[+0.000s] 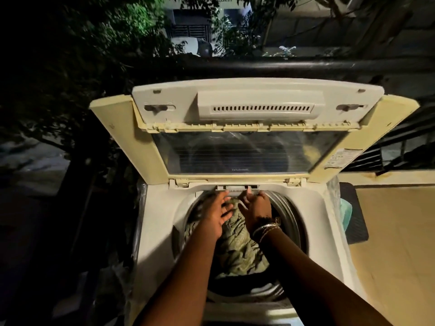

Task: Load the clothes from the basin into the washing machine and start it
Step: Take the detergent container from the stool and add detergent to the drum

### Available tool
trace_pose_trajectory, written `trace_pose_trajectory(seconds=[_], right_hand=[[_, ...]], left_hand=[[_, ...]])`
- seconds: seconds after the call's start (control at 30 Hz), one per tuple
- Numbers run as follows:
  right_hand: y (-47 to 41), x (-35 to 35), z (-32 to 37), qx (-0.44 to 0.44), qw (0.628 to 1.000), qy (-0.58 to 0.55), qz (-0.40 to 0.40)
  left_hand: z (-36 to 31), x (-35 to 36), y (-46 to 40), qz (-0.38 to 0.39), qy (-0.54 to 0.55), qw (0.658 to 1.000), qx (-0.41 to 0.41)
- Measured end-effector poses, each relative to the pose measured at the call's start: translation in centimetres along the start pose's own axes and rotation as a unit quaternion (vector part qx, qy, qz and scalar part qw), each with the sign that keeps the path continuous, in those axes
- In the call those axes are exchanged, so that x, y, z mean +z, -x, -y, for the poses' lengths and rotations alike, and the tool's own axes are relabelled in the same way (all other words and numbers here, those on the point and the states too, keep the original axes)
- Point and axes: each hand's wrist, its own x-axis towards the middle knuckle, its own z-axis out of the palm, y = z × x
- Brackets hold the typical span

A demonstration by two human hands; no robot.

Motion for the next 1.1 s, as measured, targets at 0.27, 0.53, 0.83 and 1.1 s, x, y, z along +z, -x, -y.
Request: trace_pose_trajectory(seconds=[0.27,0.53,0.83,1.1], right_hand=[[2.0,-2.5,-1.9,-0.041,0.999,0.024,-0.010],[2.6,-3.9,-2.9,-0.120,0.968,0.220,0.001],[2.9,-5.4,-1.3,-0.025,0.994,0.109,-0.022],[6.0,-11.8,-0.7,-0.114,0.961,0.247,-0.042]], left_hand=[[2.2,-2.7,1.0,0.015,-0.076,0.997,-0.013],[2.0,-3.7,0.6,0.027,-0.136,0.990,-0.006],[3.0,-4.7,0.1,0.003,-0.165,0.986,0.026],[8.7,-5.1,1.4,-0.019,-0.250,0.964,0.091]])
